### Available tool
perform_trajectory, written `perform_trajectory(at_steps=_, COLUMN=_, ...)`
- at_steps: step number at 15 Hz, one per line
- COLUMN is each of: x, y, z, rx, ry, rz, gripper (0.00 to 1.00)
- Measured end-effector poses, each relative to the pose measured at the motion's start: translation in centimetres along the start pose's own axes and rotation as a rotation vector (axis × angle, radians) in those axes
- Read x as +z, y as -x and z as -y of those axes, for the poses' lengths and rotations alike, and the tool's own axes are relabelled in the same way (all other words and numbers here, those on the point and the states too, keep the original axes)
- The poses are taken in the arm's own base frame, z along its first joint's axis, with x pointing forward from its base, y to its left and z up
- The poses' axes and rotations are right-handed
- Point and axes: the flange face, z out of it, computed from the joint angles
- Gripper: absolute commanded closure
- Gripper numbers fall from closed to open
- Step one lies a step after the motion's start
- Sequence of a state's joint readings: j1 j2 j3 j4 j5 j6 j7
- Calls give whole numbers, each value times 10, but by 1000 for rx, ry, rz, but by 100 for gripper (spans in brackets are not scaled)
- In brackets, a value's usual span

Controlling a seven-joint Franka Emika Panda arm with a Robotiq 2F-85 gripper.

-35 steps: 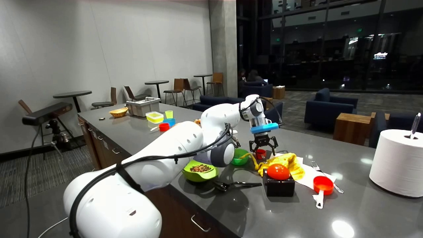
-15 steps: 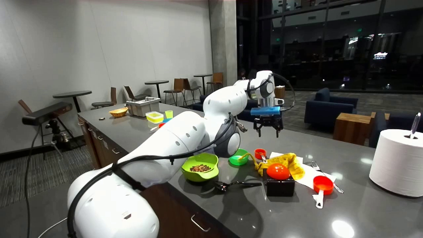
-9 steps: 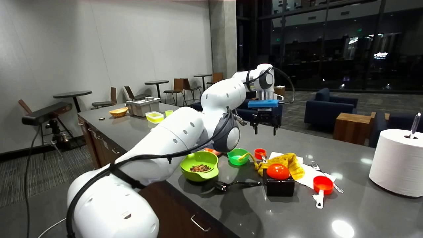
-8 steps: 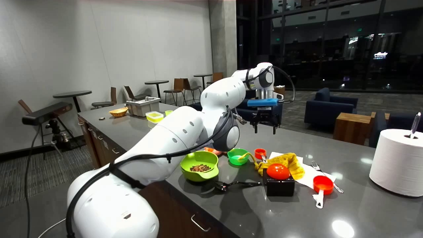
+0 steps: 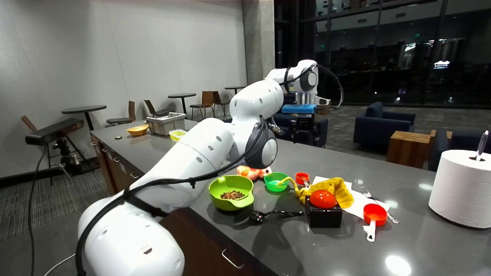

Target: Pour the contents from the measuring cup on the left into the light green bowl.

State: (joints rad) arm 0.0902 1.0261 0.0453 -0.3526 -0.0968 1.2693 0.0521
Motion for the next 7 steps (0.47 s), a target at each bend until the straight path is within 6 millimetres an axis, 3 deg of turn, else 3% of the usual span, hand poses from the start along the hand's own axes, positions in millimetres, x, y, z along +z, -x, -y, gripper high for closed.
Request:
perform_trajectory(at_steps=5, x=-24, y=5, z=2, rx=113, ry=-32, rz=-47, gripper=0)
perform_trajectory(at_steps=7, x=-24, y=5, z=2, rx=113, ry=-32, rz=-46, gripper=0)
